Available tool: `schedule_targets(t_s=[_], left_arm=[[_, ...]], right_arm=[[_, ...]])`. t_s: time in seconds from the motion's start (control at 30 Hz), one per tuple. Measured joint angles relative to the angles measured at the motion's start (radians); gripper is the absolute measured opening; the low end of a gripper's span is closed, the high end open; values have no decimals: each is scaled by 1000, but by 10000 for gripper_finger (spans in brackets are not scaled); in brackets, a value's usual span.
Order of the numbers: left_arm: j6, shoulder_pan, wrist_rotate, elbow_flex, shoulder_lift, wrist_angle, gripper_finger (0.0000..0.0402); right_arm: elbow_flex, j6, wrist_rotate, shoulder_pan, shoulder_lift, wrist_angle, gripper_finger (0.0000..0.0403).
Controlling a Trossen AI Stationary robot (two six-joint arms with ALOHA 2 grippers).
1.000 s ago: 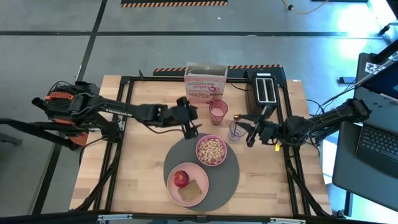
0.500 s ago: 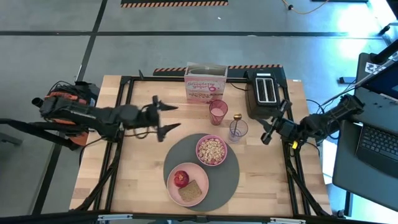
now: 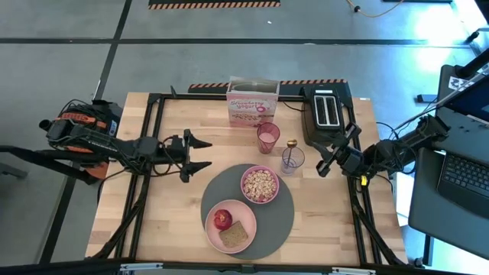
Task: Arrange a breakfast setting
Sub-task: Put the spoon on the grey placemat to the left of the pink bowl
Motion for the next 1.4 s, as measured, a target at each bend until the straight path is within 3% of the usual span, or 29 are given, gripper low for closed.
schedule_targets(t_s=[0.13, 0.27, 0.43, 0.53, 0.73, 1.13, 1.4], left_arm=[[-22, 25, 28, 4, 7, 44, 323], [-86, 51, 158, 63, 77, 80, 323], [-124, 76, 250, 235, 256, 72, 323], [-159, 107, 360, 359, 393, 66, 323], [-239, 213, 500, 557, 609, 47, 323], [-360, 275, 477, 816, 959, 48, 323], [-395, 293, 396, 903, 1050, 7, 323]], right_arm=[[0, -15, -50, -48, 15, 0, 104], [0, 81, -121, -90, 17, 50, 104], [0, 187, -300, -85, 17, 106, 104], [0, 209, -402, -85, 17, 121, 104], [0, 203, -444, -85, 17, 144, 104], [1, -5, -447, -87, -29, 132, 104], [1, -119, -389, -87, -34, 129, 104]])
